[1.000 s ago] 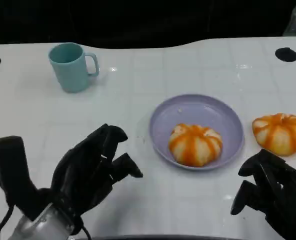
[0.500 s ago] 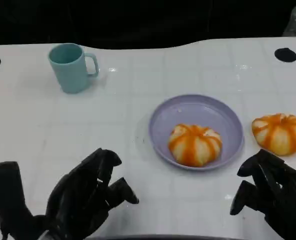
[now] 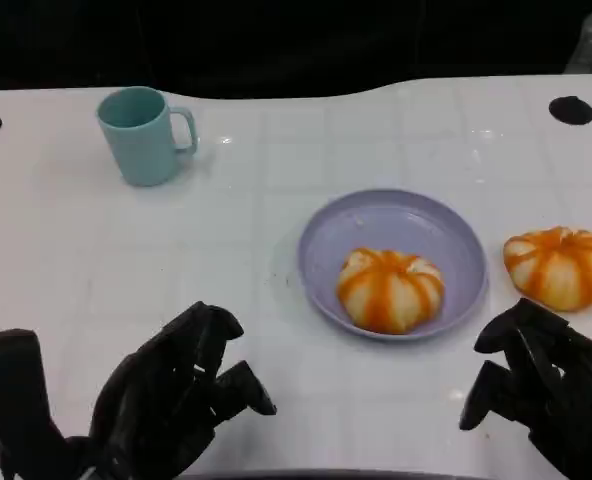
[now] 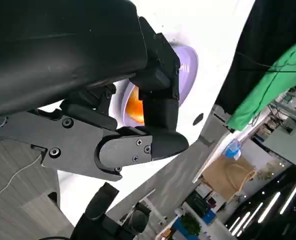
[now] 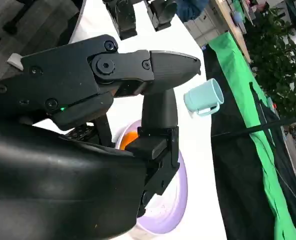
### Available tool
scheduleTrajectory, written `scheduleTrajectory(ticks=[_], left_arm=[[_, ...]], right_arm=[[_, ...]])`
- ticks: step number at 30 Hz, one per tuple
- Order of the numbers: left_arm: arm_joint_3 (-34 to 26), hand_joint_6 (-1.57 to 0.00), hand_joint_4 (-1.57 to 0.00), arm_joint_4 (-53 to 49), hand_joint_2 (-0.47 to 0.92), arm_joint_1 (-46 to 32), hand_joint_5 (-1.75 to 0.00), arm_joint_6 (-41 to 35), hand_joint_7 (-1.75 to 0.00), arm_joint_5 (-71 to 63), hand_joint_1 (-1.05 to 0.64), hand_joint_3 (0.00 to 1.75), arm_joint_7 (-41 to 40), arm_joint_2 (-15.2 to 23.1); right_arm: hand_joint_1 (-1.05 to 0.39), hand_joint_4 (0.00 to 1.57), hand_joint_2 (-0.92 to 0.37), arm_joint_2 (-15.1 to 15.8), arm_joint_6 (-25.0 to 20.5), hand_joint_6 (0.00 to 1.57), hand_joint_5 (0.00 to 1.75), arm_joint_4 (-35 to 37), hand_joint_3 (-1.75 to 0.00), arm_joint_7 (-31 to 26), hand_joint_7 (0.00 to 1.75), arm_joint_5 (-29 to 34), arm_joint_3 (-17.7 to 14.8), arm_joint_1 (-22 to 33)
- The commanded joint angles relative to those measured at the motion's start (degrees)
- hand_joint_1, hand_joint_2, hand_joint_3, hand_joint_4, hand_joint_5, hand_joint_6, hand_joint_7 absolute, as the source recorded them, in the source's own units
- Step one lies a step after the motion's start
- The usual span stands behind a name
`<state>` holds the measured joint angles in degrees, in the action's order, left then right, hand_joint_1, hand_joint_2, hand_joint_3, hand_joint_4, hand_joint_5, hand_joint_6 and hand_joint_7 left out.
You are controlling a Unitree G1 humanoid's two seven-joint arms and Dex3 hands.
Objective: Grasp the bread from the table and place it into the plate.
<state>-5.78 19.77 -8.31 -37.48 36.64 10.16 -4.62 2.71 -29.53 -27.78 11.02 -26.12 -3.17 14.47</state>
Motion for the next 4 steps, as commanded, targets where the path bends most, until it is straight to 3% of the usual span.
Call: scheduleTrajectory(ticks=[1, 4], left_arm=[[0.48, -0.55, -0.78, -0.41, 0.92, 0.43, -1.75, 1.77, -1.75, -0.75, -0.55, 0.44, 0.41, 0.97], [0.49, -0.55, -0.79, -0.62, 0.92, 0.68, -1.75, 2.13, -1.75, -0.61, -0.54, 0.45, 0.47, 1.20]], right_arm=[[-0.46, 0.65, -0.92, 0.72, 0.84, 0.50, 1.75, -0.18, -0.37, 0.09, 1.61, 0.20, -0.17, 0.08], [-0.46, 0.65, -0.92, 0.76, 1.06, 0.50, 1.75, -0.06, -0.37, 0.34, 1.61, 0.22, -0.18, 0.10]])
